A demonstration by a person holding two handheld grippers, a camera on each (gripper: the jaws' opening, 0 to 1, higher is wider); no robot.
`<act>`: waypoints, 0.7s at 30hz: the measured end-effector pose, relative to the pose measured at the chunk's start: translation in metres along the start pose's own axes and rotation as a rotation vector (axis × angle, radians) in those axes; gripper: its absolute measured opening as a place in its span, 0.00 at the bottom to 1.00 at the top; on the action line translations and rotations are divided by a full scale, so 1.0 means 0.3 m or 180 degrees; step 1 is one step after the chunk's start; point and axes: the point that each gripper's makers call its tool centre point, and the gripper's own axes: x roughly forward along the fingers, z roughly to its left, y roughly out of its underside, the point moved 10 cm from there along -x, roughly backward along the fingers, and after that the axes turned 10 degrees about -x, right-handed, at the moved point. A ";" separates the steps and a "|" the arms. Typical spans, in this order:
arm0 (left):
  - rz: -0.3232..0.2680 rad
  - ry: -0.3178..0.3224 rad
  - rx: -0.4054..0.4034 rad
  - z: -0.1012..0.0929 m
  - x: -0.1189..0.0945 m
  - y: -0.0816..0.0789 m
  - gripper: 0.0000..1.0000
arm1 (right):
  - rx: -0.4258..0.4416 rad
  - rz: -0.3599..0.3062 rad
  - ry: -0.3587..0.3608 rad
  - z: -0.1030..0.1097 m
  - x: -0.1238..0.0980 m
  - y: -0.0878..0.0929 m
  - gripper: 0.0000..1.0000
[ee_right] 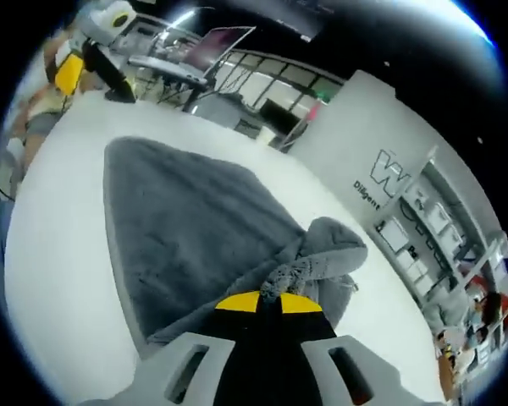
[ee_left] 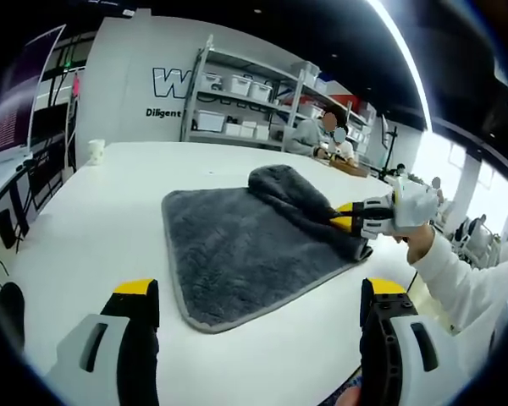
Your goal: Open the folded towel by lifting each exposed corner and separating the folded layers until the towel lies flat within the target outline without major curled edges
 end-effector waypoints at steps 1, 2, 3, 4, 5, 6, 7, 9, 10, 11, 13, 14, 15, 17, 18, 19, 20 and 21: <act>-0.0004 -0.0004 -0.0003 0.002 -0.001 0.000 0.98 | -0.0066 0.0019 0.0002 0.005 0.001 -0.005 0.00; -0.0006 -0.0006 -0.0004 0.003 -0.002 0.000 0.98 | -0.0132 0.0038 0.0004 0.011 0.003 -0.010 0.00; -0.0009 -0.0010 -0.0006 0.005 -0.002 -0.001 0.98 | -0.0204 0.0052 0.0002 0.017 0.004 -0.015 0.00; -0.0021 -0.0014 -0.0019 0.009 -0.003 -0.002 0.98 | -0.0356 0.0089 0.0003 0.033 0.005 -0.028 0.00; -0.0031 -0.0014 -0.0030 0.011 -0.003 -0.003 0.98 | -0.0492 0.0115 0.0000 0.043 0.005 -0.036 0.00; -0.0035 -0.0013 -0.0034 0.012 -0.003 -0.003 0.98 | -0.0605 0.0131 0.0000 0.049 0.004 -0.042 0.00; -0.0038 -0.0012 -0.0037 0.013 -0.001 -0.002 0.98 | -0.0744 0.0151 0.0011 0.059 0.004 -0.049 0.00; -0.0031 -0.0006 -0.0037 0.014 0.003 -0.001 0.98 | -0.0967 0.0220 0.0034 0.068 0.008 -0.057 0.00; -0.0028 0.0006 -0.0037 0.014 0.006 0.000 0.98 | -0.1100 0.0242 0.0047 0.078 0.010 -0.063 0.00; -0.0025 0.0018 -0.0037 0.013 0.009 0.001 0.98 | -0.1233 0.0265 0.0060 0.088 0.011 -0.070 0.00; -0.0017 0.0039 -0.0034 0.011 0.013 0.003 0.98 | -0.1413 0.0291 0.0071 0.105 0.009 -0.080 0.00; -0.0015 0.0043 -0.0032 0.011 0.014 0.003 0.98 | -0.1527 0.0315 0.0081 0.116 0.005 -0.087 0.00; -0.0013 0.0048 -0.0030 0.010 0.015 0.003 0.98 | -0.1640 0.0340 0.0090 0.128 0.002 -0.094 0.00; -0.0011 0.0063 -0.0028 0.012 0.016 0.003 0.98 | -0.1821 0.0386 0.0117 0.131 0.010 -0.100 0.00; -0.0015 0.0065 -0.0030 0.013 0.015 0.002 0.98 | -0.1958 0.0415 0.0138 0.133 0.017 -0.103 0.00; -0.0018 0.0060 -0.0032 0.015 0.014 0.003 0.98 | -0.2039 0.0431 0.0136 0.140 0.019 -0.108 0.00; -0.0019 0.0052 -0.0039 0.018 0.012 0.004 0.98 | -0.2058 0.0442 0.0136 0.149 0.018 -0.112 0.00; -0.0019 0.0044 -0.0046 0.021 0.011 0.005 0.98 | -0.2078 0.0452 0.0136 0.159 0.016 -0.115 0.00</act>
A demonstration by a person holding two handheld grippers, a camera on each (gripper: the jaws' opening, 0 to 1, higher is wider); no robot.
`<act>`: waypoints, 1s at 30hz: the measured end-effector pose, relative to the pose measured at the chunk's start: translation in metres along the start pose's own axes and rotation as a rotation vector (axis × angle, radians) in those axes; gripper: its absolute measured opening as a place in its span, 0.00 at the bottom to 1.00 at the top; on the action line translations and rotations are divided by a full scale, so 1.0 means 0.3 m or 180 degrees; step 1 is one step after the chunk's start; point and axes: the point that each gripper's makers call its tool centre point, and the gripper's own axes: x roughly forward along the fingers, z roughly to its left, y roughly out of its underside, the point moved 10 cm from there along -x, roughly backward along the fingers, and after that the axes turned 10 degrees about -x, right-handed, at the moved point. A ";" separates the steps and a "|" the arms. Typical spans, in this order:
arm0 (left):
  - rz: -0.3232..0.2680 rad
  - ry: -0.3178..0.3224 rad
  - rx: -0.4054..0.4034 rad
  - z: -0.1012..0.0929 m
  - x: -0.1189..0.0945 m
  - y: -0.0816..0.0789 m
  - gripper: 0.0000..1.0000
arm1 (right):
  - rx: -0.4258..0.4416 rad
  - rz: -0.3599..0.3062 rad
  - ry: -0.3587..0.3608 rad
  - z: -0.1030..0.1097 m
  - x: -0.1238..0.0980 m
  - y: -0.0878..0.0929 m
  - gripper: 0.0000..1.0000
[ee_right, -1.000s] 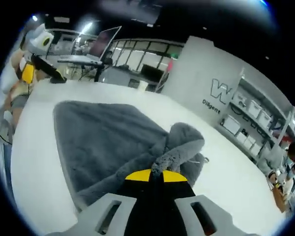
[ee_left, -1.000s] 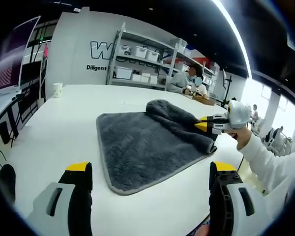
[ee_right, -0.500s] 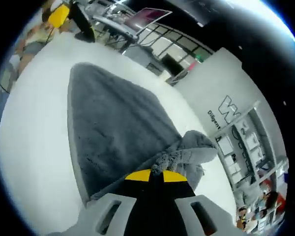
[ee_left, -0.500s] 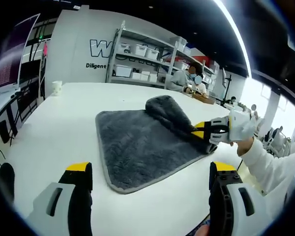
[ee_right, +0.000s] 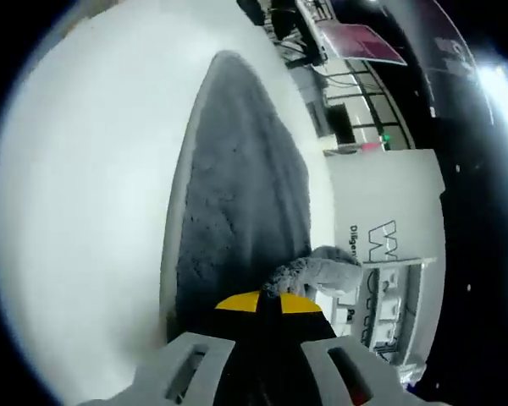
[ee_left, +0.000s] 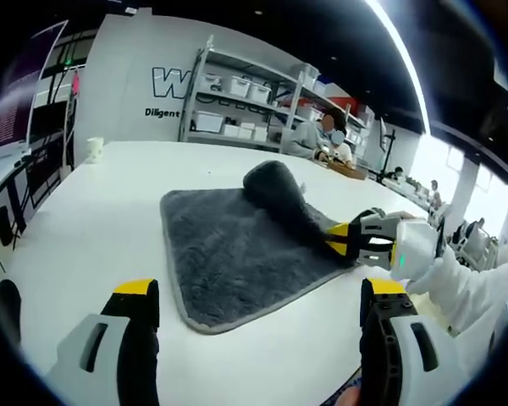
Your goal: Open the folded towel by lifting each exposed corner and separating the folded layers until the towel lies flat within the target outline without major curled edges
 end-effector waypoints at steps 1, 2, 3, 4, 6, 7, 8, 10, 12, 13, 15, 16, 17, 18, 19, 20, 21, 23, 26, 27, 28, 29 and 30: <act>0.0001 -0.0002 -0.0002 0.001 0.000 0.000 0.98 | -0.0011 -0.0001 -0.0002 0.002 -0.002 -0.003 0.00; -0.0001 -0.0013 -0.0010 0.005 -0.003 0.002 0.98 | -0.0093 0.0014 -0.0015 0.010 -0.003 -0.014 0.00; -0.0005 -0.0018 -0.0013 0.005 -0.005 0.002 0.98 | -0.0107 0.0017 -0.0020 0.012 -0.002 -0.016 0.00; -0.0010 -0.0022 -0.0015 0.006 -0.007 0.002 0.98 | -0.0121 0.0020 -0.0024 0.013 -0.001 -0.017 0.00; -0.0036 -0.0035 -0.0028 0.008 -0.010 -0.002 0.98 | -0.0162 0.0013 -0.0046 0.018 0.003 -0.021 0.00; -0.0043 -0.0040 -0.0033 0.009 -0.011 -0.003 0.98 | -0.0164 0.0013 -0.0055 0.018 0.004 -0.021 0.00; -0.0051 -0.0046 -0.0038 0.010 -0.011 -0.004 0.98 | -0.0165 0.0013 -0.0065 0.019 0.006 -0.021 0.00; -0.0051 -0.0056 -0.0040 0.010 -0.010 -0.005 0.98 | -0.0138 0.0006 -0.0073 0.020 0.006 -0.020 0.00; -0.0030 -0.0053 -0.0038 0.010 -0.006 -0.003 0.98 | -0.0116 0.0004 -0.0076 0.019 0.005 -0.019 0.00; -0.0022 -0.0051 -0.0036 0.010 -0.005 -0.003 0.98 | -0.0062 -0.0004 -0.0079 0.019 0.005 -0.018 0.00; -0.0007 -0.0049 -0.0032 0.010 -0.004 -0.001 0.98 | 0.0046 -0.0020 -0.0084 0.018 0.005 -0.015 0.00; -0.0002 -0.0049 -0.0031 0.010 -0.004 0.000 0.98 | 0.0120 -0.0034 -0.0096 0.017 0.003 -0.014 0.00; 0.0003 -0.0050 -0.0031 0.011 -0.005 0.000 0.98 | 0.0194 -0.0048 -0.0108 0.016 0.001 -0.013 0.00; 0.0009 -0.0050 -0.0030 0.012 -0.006 0.000 0.98 | 0.0268 -0.0062 -0.0119 0.016 -0.001 -0.012 0.00; 0.0007 -0.0051 -0.0032 0.012 -0.007 0.001 0.98 | 0.0342 -0.0076 -0.0131 0.015 -0.003 -0.012 0.00; 0.0005 -0.0051 -0.0033 0.012 -0.009 0.003 0.98 | 0.0364 -0.0081 -0.0128 0.010 -0.007 -0.008 0.01; 0.0001 -0.0054 -0.0039 0.013 -0.011 0.003 0.98 | 0.0389 -0.0091 -0.0114 0.007 -0.010 -0.006 0.01; -0.0017 -0.0062 -0.0053 0.014 -0.014 0.002 0.98 | 0.0459 -0.0151 -0.0109 0.006 -0.029 -0.009 0.02; -0.0032 -0.0062 -0.0063 0.013 -0.016 0.001 0.98 | 0.0598 -0.0281 -0.0127 0.006 -0.051 -0.017 0.05; -0.0029 -0.0054 -0.0068 0.010 -0.014 0.001 0.98 | 0.0656 -0.0338 -0.0147 0.007 -0.062 -0.022 0.06; -0.0029 -0.0050 -0.0068 0.008 -0.014 0.001 0.98 | 0.0714 -0.0395 -0.0167 0.007 -0.073 -0.026 0.09; -0.0029 -0.0046 -0.0068 0.006 -0.014 0.001 0.98 | 0.0822 -0.0482 -0.0198 0.003 -0.090 -0.030 0.10; -0.0029 -0.0042 -0.0068 0.003 -0.013 0.001 0.98 | 0.0930 -0.0570 -0.0229 -0.001 -0.106 -0.034 0.08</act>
